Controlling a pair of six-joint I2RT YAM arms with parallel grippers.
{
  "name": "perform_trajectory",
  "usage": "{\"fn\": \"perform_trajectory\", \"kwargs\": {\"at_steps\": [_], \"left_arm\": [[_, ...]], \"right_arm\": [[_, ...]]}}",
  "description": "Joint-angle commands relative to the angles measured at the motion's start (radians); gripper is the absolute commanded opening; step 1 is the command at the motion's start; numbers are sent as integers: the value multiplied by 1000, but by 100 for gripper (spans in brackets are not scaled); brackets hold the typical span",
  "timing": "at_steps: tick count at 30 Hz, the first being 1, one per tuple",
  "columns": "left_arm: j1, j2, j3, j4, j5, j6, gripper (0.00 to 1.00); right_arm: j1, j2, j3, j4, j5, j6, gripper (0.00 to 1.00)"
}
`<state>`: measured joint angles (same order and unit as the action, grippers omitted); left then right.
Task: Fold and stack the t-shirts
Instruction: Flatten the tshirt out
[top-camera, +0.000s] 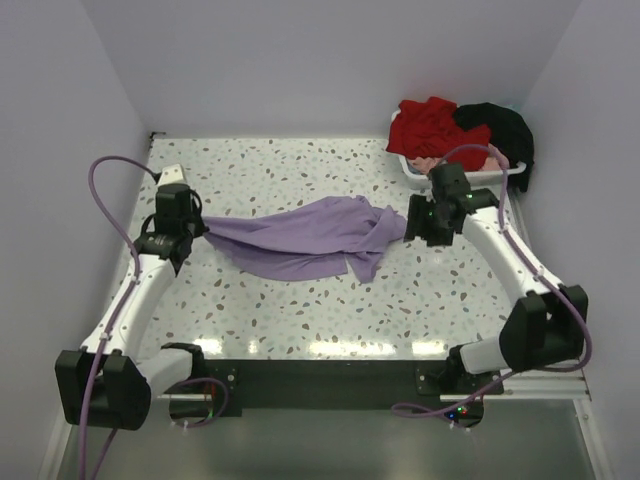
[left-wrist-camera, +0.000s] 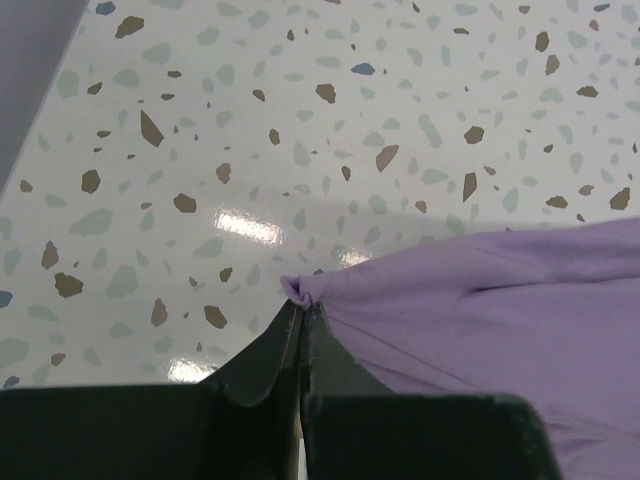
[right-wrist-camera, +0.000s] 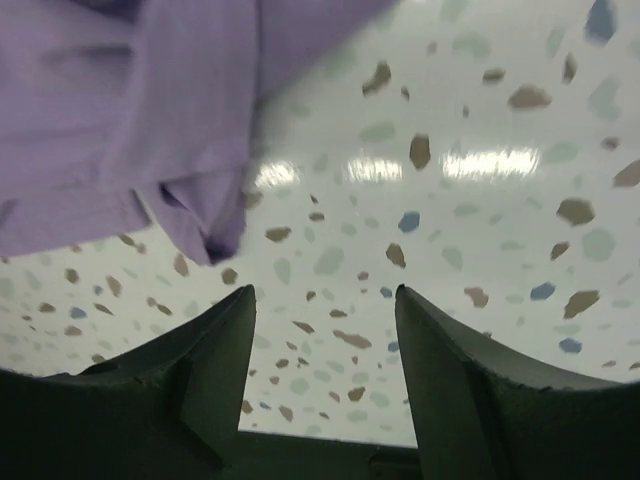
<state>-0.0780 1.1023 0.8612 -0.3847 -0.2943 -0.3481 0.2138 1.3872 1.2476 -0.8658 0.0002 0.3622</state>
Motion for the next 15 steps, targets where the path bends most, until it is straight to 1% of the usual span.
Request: {"fn": "perform_trajectory", "kwargs": {"at_steps": [1,3,7,10,11,15], "left_arm": [[9,-30,-28,6,-6,29,0],[9,-39,-37,3,-14,41,0],[12,-33,-56,-9,-54,60,0],[15,-24,-79,-14,-57,66,0],[18,-21,-88,-8,-54,64,0],[20,-12,-94,-3,-37,64,0]], "right_arm": [[-2,50,-140,108,-103,72,62],[-14,90,-166,162,-124,78,62],[-57,176,-134,221,-161,75,62],[-88,239,-83,302,-187,107,61],[-90,277,-33,326,-193,127,61],[-90,395,51,372,-230,155,60]]}}
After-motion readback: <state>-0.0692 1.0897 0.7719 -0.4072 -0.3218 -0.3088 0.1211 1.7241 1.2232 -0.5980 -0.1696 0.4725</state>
